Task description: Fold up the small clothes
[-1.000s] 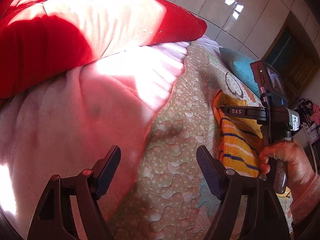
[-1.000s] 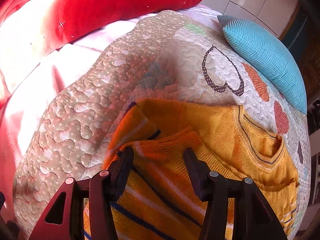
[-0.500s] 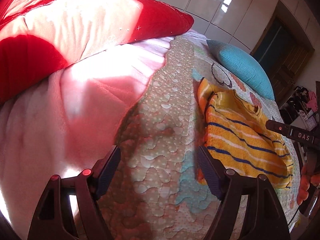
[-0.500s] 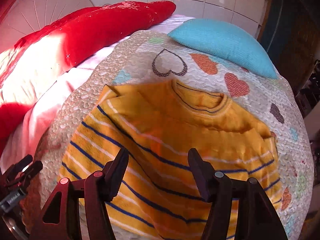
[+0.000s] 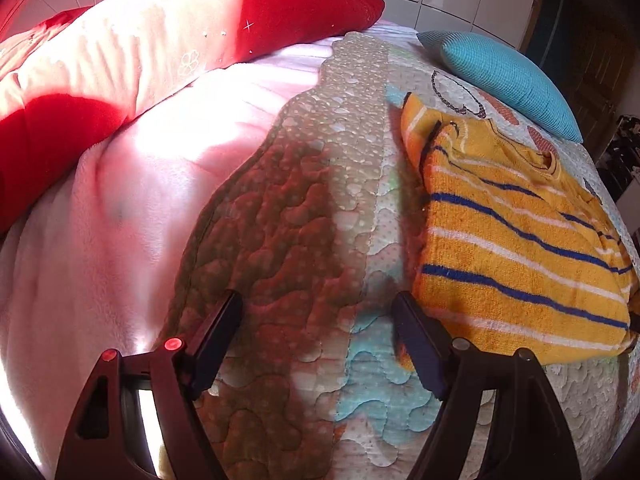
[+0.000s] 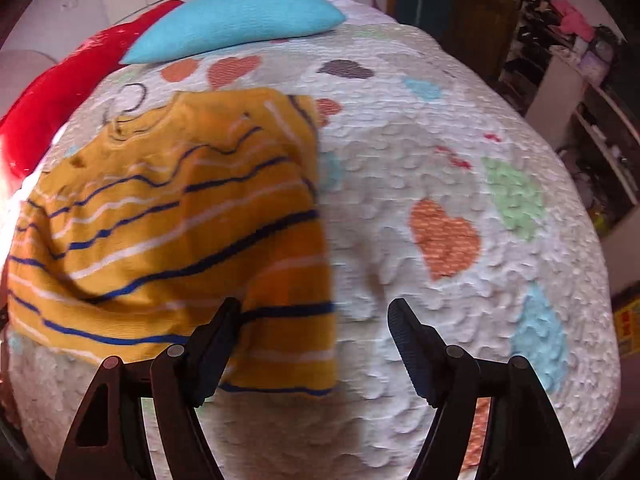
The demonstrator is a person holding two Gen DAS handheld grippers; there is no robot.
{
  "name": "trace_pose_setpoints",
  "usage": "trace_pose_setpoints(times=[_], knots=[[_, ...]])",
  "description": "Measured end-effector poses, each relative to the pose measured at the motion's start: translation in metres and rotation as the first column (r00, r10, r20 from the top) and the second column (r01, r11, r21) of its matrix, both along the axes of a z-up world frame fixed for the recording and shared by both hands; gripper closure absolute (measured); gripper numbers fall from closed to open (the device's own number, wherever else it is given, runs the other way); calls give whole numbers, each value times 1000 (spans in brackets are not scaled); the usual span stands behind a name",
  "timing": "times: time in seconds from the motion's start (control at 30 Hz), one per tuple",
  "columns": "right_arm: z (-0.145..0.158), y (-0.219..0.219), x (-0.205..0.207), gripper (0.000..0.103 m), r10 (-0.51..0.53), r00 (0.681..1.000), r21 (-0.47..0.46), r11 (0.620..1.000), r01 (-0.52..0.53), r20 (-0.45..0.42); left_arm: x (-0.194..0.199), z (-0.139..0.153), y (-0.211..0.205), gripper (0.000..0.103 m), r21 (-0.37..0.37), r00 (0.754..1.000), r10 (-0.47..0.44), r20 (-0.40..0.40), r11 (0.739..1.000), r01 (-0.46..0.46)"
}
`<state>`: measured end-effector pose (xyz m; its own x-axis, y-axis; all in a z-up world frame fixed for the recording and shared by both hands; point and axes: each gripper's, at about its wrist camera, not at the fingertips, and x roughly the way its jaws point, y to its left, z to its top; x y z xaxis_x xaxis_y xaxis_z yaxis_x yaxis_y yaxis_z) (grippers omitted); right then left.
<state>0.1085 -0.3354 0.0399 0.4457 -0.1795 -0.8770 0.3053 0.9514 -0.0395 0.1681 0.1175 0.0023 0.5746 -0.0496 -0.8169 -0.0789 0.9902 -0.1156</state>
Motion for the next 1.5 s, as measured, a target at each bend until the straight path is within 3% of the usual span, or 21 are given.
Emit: trace_pose_setpoints(times=[0.07,0.2,0.43,0.67,0.87,1.07,1.5], knots=[[4,-12,-8,24,-19,1000,59,998,17,24,-1,1,-3,26,23,1000,-2,4,1000,1],[28,-10,-27,24,-47,993,72,997,40,106,-5,6,-2,26,6,1000,-4,24,1000,4],[58,76,-40,24,119,970,28,991,-128,211,-20,25,8,26,-34,995,15,98,999,-12],[28,177,-39,24,289,938,3,956,-295,190,-38,46,12,26,2,980,13,200,1000,-13],[3,226,-39,24,383,912,-33,923,-382,145,-39,49,20,26,-12,978,22,210,1000,-20],[-8,241,-39,24,417,899,-66,909,-411,136,-35,44,20,26,-51,984,9,179,999,0],[-28,235,-42,19,393,907,-36,919,-393,150,-29,36,12,26,-36,988,4,153,999,1]])
